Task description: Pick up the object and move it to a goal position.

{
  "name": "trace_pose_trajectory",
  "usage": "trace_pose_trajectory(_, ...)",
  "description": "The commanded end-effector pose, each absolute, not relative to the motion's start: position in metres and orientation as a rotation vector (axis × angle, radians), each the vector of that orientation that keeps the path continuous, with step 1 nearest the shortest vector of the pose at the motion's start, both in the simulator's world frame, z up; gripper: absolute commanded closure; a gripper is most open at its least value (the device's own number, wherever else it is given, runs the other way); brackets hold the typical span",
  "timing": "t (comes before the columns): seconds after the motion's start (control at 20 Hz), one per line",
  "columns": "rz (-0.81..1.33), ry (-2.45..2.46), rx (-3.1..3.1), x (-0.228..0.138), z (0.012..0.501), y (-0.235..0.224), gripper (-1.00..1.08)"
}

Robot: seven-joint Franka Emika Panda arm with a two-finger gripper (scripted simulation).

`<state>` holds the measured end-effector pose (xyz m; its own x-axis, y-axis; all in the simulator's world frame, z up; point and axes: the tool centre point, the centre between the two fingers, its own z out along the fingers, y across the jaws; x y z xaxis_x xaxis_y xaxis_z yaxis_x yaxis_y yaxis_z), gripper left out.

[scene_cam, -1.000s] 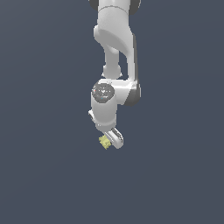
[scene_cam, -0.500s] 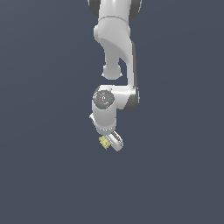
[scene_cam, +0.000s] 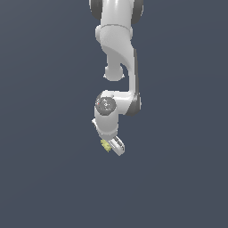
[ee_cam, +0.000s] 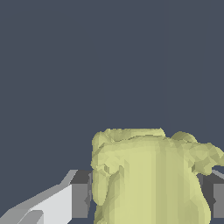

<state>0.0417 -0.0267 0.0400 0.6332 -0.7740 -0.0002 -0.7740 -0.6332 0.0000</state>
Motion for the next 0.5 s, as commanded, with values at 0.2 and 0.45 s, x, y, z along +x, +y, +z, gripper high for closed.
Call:
trace_pose_trajectory(0.2, 0.000, 1.346, -2.839, 0.0418, 0.0397, -0.0270, 1.08)
trace_pose_trajectory(0.45, 0.000, 1.344, -2.839, 0.0418, 0.0411, -0.0273, 1.08)
